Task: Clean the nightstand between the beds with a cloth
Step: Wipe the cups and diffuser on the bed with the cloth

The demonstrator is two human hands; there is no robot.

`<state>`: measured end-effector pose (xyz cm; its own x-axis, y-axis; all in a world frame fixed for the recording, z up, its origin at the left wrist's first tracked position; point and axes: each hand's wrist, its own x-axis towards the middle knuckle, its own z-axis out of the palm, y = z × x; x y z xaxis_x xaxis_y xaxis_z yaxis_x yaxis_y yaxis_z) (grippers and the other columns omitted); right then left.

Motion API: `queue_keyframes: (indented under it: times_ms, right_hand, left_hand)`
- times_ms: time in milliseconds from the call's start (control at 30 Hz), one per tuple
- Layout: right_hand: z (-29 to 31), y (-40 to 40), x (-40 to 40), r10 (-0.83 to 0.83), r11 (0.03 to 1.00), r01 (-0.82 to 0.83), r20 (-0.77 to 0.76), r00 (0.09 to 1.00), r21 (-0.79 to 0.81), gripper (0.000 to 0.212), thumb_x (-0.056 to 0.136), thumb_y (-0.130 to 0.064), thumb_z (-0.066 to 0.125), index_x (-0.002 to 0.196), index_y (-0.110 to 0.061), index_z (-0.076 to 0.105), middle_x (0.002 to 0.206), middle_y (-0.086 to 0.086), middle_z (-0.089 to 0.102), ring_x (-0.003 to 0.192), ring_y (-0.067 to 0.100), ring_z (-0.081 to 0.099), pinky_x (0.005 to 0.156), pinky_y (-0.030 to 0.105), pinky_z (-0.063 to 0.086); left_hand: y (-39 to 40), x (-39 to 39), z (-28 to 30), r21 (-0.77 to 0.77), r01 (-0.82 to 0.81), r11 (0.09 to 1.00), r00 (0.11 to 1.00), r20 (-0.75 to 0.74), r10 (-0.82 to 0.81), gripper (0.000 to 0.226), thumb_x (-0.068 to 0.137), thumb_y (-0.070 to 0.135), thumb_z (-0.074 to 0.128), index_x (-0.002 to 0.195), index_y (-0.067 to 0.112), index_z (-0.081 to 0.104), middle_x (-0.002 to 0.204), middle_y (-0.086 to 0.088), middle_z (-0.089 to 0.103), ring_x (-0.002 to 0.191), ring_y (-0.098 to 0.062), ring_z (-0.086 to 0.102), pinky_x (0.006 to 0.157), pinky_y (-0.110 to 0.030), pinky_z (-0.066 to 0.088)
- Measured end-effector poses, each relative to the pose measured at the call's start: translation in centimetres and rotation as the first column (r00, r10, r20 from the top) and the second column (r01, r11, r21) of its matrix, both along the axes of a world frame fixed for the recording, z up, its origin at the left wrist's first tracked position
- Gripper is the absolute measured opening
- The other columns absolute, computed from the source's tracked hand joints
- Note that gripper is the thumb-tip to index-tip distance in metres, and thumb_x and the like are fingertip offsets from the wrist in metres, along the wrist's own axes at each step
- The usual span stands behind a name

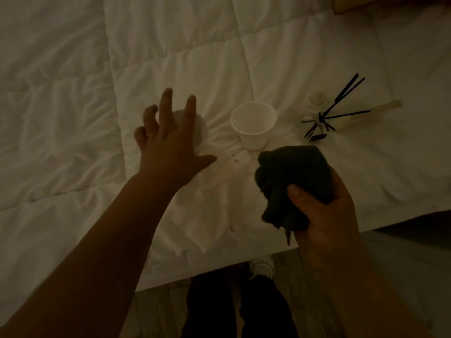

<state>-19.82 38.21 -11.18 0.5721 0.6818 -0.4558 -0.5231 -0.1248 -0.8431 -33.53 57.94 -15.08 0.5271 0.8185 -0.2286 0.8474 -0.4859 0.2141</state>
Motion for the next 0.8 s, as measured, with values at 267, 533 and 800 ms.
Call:
queue_keyframes:
  times_ms: [267,533,800]
  right_hand:
    - [0.6,-0.2,1.7,-0.157,0.987,0.158,-0.020,0.987,0.036,0.059,0.076,-0.013,0.065,0.132,-0.007,0.050,0.120,0.009,0.066,0.111,0.031,0.063,0.085,0.043,0.055]
    - [1.6,2.7,2.8,0.050,0.988,0.044,0.585,0.810,-0.145,0.053,0.077,-0.019,0.072,0.121,-0.036,0.049,0.111,-0.027,0.057,0.106,-0.001,0.059,0.083,0.019,0.054]
    - [2.9,6.4,2.7,0.708,0.688,-0.255,0.706,0.029,-0.680,0.035,0.082,-0.026,0.066,0.117,-0.024,0.060,0.093,-0.006,0.064,0.084,0.015,0.058,0.069,0.024,0.044]
  left_hand:
    - [-0.5,10.3,-0.9,-0.415,0.078,0.907,0.979,0.205,0.009,0.123,0.066,0.050,0.082,0.153,0.020,0.001,0.159,-0.011,0.014,0.144,-0.032,0.018,0.113,-0.049,0.022]
    - [-4.0,7.7,-0.5,-0.331,0.119,0.936,0.855,0.513,0.073,0.121,0.060,0.047,0.086,0.147,0.038,0.003,0.129,0.011,0.050,0.119,-0.012,0.051,0.097,-0.028,0.039]
    - [-6.3,4.5,3.0,-0.143,0.314,0.939,0.708,0.694,-0.131,0.098,0.060,0.025,0.091,0.127,0.031,0.020,0.116,-0.003,0.060,0.091,-0.017,0.066,0.074,-0.039,0.057]
